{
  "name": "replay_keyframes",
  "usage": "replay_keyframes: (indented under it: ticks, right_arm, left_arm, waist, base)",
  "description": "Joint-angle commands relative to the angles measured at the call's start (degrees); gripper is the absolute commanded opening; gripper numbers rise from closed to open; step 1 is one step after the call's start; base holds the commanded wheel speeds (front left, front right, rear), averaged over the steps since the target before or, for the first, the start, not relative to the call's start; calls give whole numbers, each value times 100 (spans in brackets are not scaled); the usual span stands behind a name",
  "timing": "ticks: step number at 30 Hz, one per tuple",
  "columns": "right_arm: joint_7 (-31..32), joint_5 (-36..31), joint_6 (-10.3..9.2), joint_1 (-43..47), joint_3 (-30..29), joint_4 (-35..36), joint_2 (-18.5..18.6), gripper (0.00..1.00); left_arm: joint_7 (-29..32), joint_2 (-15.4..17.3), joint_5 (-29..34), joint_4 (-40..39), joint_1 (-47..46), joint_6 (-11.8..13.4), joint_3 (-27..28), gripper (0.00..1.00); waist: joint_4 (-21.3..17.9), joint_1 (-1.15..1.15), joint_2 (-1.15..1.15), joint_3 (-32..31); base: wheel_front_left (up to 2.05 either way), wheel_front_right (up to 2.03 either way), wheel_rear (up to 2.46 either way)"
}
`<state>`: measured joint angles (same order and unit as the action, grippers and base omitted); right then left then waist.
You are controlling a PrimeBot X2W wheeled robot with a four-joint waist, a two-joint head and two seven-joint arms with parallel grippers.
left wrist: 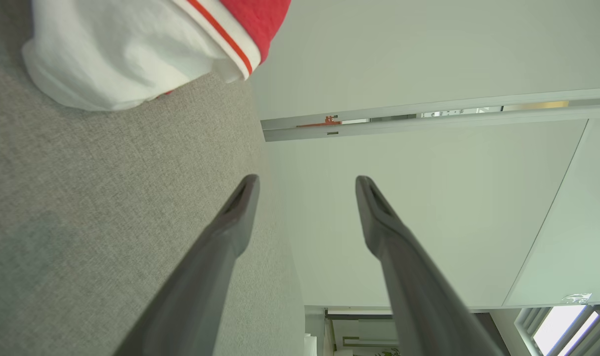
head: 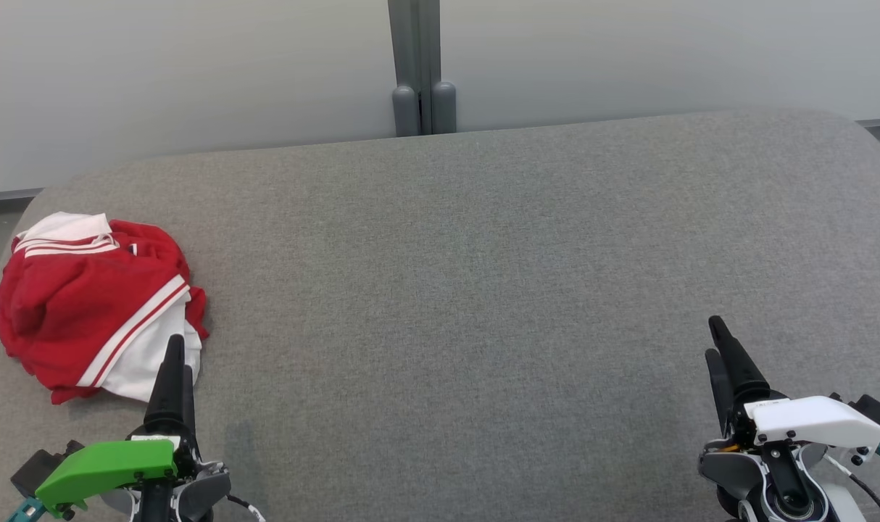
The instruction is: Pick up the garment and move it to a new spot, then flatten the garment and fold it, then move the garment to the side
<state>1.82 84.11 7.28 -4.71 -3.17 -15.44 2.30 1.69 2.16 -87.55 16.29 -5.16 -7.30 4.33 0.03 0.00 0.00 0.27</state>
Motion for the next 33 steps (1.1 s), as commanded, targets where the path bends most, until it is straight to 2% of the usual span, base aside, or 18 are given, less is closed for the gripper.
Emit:
replay_keyframes:
  ticks: [1, 10, 33]
  right_arm:
    - [-74, -214, 21, -148, 21, 131, 28, 100]
    - [-281, -1328, 22, -178, 104, 142, 34, 100]
    - [-740, -3751, 26, -241, 356, 2, 47, 100]
  left_arm:
    - [-65, 30, 171, -102, -59, -11, -14, 100]
    - [-270, 37, 884, -120, -82, -13, -72, 100]
    - [-727, 56, 3983, -292, 41, 216, -384, 100]
  waist:
    - [5, 0, 0, 2]
    - [30, 0, 0, 7]
    - [58, 0, 0, -32]
  base:
    - [0, 0, 0]
    - [0, 0, 0]
    - [0, 0, 0]
